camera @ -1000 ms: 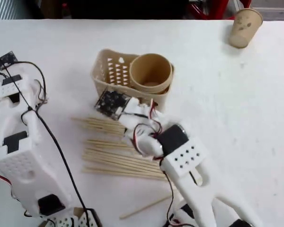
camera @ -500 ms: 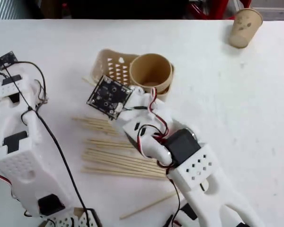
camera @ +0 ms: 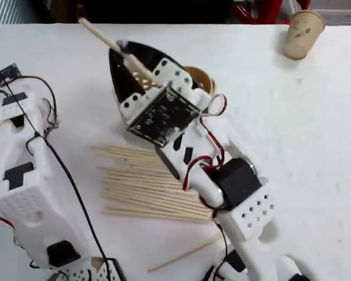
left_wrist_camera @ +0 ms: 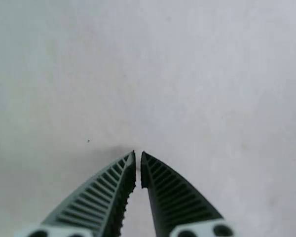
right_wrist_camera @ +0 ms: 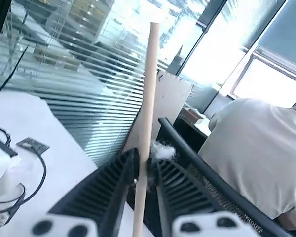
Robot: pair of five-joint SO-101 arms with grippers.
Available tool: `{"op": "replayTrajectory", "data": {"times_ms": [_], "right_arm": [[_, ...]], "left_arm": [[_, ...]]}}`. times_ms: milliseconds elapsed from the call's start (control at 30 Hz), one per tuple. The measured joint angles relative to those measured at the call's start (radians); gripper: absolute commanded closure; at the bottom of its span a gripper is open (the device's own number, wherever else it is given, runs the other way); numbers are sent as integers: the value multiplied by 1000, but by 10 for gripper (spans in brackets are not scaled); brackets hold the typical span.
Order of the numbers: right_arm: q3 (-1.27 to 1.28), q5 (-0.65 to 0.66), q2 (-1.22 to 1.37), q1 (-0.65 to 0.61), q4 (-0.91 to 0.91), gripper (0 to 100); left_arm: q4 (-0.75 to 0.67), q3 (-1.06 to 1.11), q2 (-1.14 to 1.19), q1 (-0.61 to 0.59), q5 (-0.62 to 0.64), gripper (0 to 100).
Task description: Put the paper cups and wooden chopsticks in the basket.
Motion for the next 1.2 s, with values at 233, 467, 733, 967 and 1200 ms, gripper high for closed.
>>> {"op": "replayTrajectory", "data": {"times_ms": [233,467,733,967,1200], "right_arm": [[-121,-166,236,0,-17,981],[-141,-224,394,12,-17,976],[-143,-229,404,61,98,835],[-150,-229,404,61,186,850],[-152,-235,290,60,417,894]], "left_arm": [[-9,0,0,0,0,954],[-9,0,0,0,0,954],[-9,0,0,0,0,954],[-9,0,0,0,0,954],[-9,0,0,0,0,954]]}}
